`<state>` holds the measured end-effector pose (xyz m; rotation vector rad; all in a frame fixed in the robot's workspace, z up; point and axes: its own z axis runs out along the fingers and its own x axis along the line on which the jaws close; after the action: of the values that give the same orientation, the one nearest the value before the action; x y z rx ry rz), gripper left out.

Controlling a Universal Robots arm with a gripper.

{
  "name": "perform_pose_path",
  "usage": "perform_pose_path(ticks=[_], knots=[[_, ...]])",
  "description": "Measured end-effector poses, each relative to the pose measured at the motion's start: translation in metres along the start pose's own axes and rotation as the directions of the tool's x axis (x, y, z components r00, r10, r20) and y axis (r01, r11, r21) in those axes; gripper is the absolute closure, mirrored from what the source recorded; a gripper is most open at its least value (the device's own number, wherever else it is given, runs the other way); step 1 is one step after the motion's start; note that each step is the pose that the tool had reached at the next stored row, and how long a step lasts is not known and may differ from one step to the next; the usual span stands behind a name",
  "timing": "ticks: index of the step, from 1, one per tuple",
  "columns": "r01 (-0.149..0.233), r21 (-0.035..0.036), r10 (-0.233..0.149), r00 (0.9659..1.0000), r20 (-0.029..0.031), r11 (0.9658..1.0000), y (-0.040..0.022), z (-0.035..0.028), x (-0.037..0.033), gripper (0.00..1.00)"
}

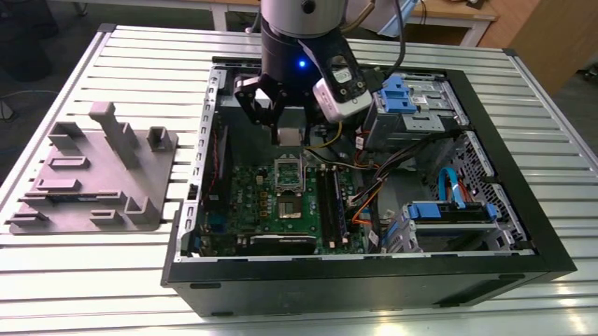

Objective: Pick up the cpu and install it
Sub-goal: 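Place the cpu into insertion slot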

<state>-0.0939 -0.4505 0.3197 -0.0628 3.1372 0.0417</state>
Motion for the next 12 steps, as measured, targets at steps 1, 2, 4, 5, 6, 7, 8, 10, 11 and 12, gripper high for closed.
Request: perform_pose_path(ticks=[1, 2, 4, 5, 6, 7, 8, 10, 11, 12], knots=[[0.0, -0.0001, 0.0, 1.0, 0.0, 1.0, 0.0, 0.0003, 0.0, 0.53], [0.0, -0.0001, 0.0, 1.0, 0.0001, 1.0, 0.0, 0.0006, 0.0, 0.53], [0.0, 0.0, 0.0, 1.0, 0.0, 1.0, -0.0003, 0.0013, 0.0001, 0.53], [0.0, 0.0001, 0.0, 1.0, 0.0, 1.0, -0.0005, 0.0016, 0.0001, 0.53], [0.0, 0.0001, 0.0, 1.0, 0.0, 1.0, -0.0008, 0.0021, 0.0001, 0.53], [0.0, 0.0, 0.0, 1.0, 0.0, 1.0, -0.0012, 0.0026, 0.0, 0.53], [0.0, 0.0001, 0.0, 1.0, 0.0, 1.0, -0.0017, 0.003, 0.0, 0.53], [0.0, 0.0, 0.0, 1.0, 0.0001, 1.0, -0.0025, 0.004, 0.0001, 0.53], [0.0, 0.0001, 0.0, 1.0, 0.0, 1.0, -0.0029, 0.0046, 0.0001, 0.53], [0.0, 0.0001, 0.0, 1.0, 0.0, 1.0, -0.0033, 0.0052, 0.0002, 0.53]])
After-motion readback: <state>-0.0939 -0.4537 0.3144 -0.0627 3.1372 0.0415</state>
